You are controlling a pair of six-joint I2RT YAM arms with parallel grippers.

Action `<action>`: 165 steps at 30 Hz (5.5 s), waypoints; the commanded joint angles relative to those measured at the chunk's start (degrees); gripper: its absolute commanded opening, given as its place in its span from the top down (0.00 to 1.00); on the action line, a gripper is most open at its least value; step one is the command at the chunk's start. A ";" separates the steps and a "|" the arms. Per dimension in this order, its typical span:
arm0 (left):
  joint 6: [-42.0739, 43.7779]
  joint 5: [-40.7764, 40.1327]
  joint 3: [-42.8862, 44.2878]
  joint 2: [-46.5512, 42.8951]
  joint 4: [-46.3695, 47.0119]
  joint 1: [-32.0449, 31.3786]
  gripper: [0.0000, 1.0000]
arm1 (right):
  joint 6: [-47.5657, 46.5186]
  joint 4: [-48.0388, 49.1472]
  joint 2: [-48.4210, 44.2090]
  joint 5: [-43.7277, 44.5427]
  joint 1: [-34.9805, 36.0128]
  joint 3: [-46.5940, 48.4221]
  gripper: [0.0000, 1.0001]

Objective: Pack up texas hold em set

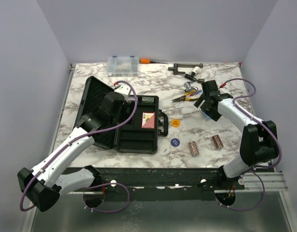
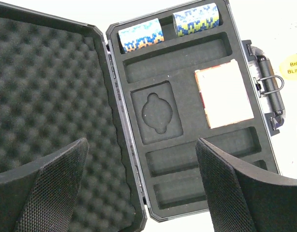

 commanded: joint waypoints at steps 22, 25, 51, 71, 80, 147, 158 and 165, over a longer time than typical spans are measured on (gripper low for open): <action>0.88 5.79 0.51 -0.09 -1.36 -0.21 0.13 | -0.26 0.80 9.07 0.80 -6.38 5.11 0.00; 0.88 5.74 0.47 0.18 -1.37 -0.23 0.13 | -4.43 2.80 7.74 -4.20 -6.32 4.16 0.00; 0.68 6.95 0.74 0.70 -1.80 -1.39 0.13 | -3.58 2.67 10.36 -4.94 -10.26 5.71 0.00; 1.24 4.71 0.48 1.71 -2.07 -3.86 0.14 | 0.51 3.91 16.78 -3.26 -11.68 7.11 0.00; 1.18 5.36 0.61 2.13 -2.11 -3.92 0.14 | 0.22 5.28 17.50 -2.25 -11.66 6.10 0.04; -8.86 10.69 25.29 32.21 -0.68 -18.72 0.09 | -10.17 1.32 -7.22 -2.18 -9.34 11.37 0.00; -13.54 12.13 39.63 49.69 -0.92 -19.92 0.09 | -9.22 2.36 -11.38 -1.29 -12.25 8.87 0.00; -14.53 11.69 43.88 57.07 -0.84 -20.36 0.09 | -9.01 3.69 -11.08 -3.53 -12.42 7.70 0.00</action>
